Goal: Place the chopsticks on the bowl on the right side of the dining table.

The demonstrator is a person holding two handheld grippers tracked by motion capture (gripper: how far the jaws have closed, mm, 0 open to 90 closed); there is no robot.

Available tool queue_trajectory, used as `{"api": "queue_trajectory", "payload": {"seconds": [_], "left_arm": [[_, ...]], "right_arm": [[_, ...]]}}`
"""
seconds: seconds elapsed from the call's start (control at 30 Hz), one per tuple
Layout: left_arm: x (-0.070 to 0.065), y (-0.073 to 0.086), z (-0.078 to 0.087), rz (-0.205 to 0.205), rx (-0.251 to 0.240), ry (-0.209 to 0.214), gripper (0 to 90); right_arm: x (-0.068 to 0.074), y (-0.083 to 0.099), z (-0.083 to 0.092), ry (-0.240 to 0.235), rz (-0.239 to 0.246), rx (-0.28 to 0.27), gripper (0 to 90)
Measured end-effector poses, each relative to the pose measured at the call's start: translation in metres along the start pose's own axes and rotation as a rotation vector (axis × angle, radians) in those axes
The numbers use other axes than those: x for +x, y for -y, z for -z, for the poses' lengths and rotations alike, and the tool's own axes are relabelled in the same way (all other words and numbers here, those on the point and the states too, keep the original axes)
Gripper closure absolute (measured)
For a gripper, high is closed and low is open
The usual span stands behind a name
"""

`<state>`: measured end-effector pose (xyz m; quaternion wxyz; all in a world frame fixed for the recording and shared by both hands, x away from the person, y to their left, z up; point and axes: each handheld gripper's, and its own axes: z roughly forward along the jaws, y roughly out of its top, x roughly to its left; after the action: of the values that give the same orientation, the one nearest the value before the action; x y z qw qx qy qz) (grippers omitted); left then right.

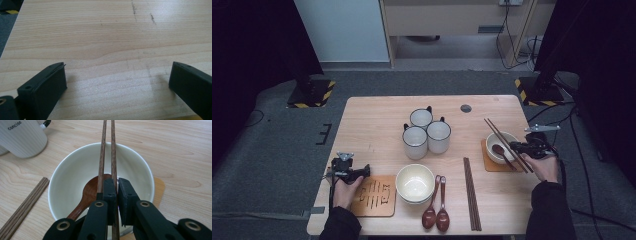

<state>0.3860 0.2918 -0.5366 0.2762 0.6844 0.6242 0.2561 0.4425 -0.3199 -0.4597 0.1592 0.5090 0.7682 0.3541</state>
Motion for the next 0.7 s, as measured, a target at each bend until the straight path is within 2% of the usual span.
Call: {"api": "queue_trajectory", "payload": {"seconds": [0.27,0.5,0.7], "left_arm": [[0.0,0.0,0.0,0.0,0.0,0.0,0.4],[0.0,0.0,0.0,0.0,0.0,0.0,0.4],[0.0,0.0,0.0,0.0,0.0,0.0,0.4]], "right_arm": [[0.0009,-0.0004,-0.0004,0.001,-0.001,0.001,84.5],[-0.0001,0.001,0.0036,0.013,0.008,-0.014,79.8],[0.0001,0.004,0.0068,0.012,0.004,-0.013,82.8]]}}
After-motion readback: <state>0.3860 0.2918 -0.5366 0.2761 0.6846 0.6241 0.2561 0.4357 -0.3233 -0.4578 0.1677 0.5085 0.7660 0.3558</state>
